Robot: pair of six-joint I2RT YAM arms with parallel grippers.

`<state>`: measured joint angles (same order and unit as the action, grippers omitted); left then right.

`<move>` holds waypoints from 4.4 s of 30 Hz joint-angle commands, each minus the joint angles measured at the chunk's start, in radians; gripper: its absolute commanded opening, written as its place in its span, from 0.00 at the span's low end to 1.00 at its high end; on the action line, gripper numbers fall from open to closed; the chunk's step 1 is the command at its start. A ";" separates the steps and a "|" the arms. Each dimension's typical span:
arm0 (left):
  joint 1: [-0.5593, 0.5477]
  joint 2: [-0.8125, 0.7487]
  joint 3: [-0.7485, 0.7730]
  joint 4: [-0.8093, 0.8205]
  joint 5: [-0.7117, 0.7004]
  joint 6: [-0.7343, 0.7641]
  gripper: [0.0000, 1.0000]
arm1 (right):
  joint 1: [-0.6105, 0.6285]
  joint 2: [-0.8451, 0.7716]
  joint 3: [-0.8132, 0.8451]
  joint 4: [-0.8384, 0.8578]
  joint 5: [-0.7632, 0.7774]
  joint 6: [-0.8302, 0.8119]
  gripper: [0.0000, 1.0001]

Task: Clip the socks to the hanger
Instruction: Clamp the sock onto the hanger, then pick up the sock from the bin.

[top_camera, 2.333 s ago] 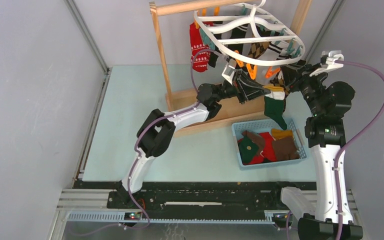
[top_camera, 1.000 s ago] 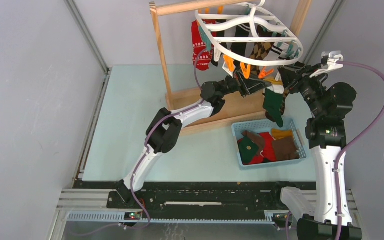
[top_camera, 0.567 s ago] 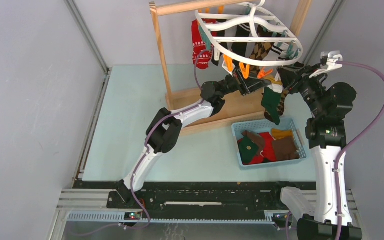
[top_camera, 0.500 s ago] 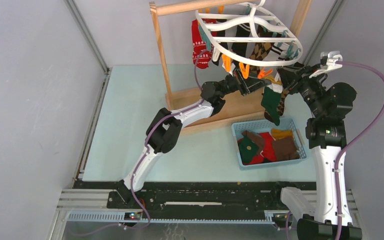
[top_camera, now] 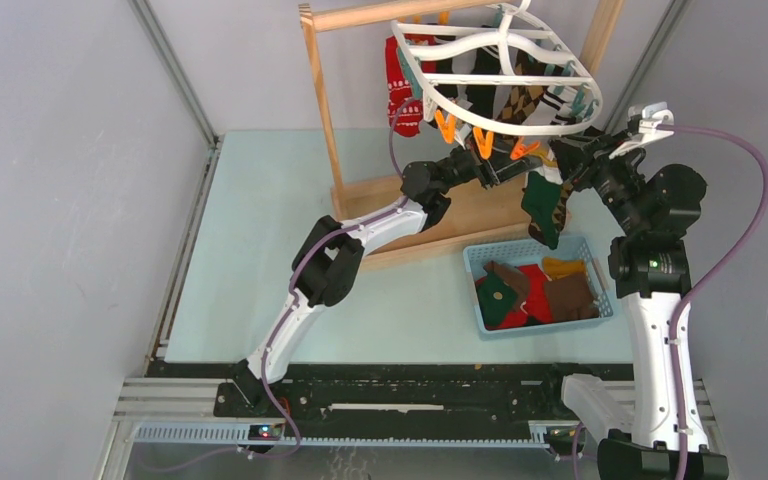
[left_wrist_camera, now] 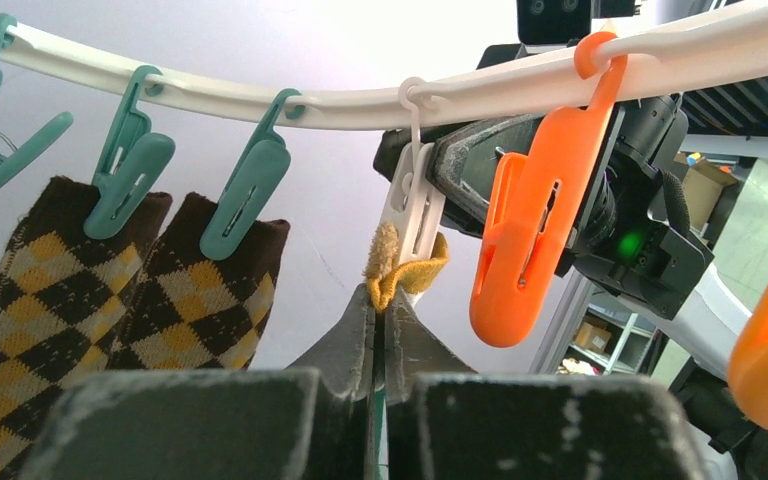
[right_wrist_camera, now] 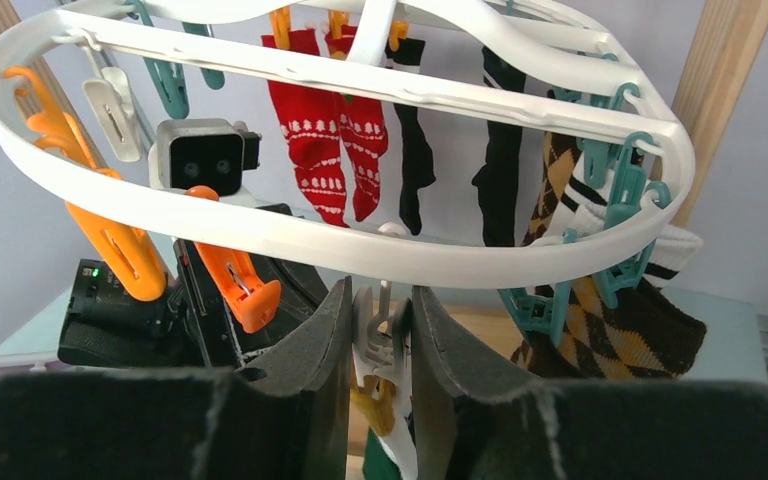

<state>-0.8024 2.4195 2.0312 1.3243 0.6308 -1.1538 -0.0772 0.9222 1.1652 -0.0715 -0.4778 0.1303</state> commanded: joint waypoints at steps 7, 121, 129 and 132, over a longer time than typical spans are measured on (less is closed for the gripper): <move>0.006 -0.022 0.045 0.058 -0.009 -0.037 0.00 | 0.014 -0.020 0.001 -0.023 0.012 -0.079 0.17; 0.065 -1.468 -1.363 -0.809 -0.286 0.859 0.99 | -0.153 -0.215 -0.331 -0.820 -0.462 -0.781 0.02; 0.059 -1.357 -1.373 -0.588 -0.031 0.818 0.95 | -0.159 -0.294 -0.271 -0.667 -0.591 -0.596 0.02; 0.046 -1.323 -1.379 -0.514 0.030 0.819 0.95 | -0.145 -0.282 -0.254 -0.607 -0.656 -0.497 0.01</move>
<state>-0.7433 1.0702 0.6750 0.6334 0.5182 -0.3149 -0.2340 0.6415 0.8562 -0.7918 -1.0103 -0.5152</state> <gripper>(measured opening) 0.950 0.036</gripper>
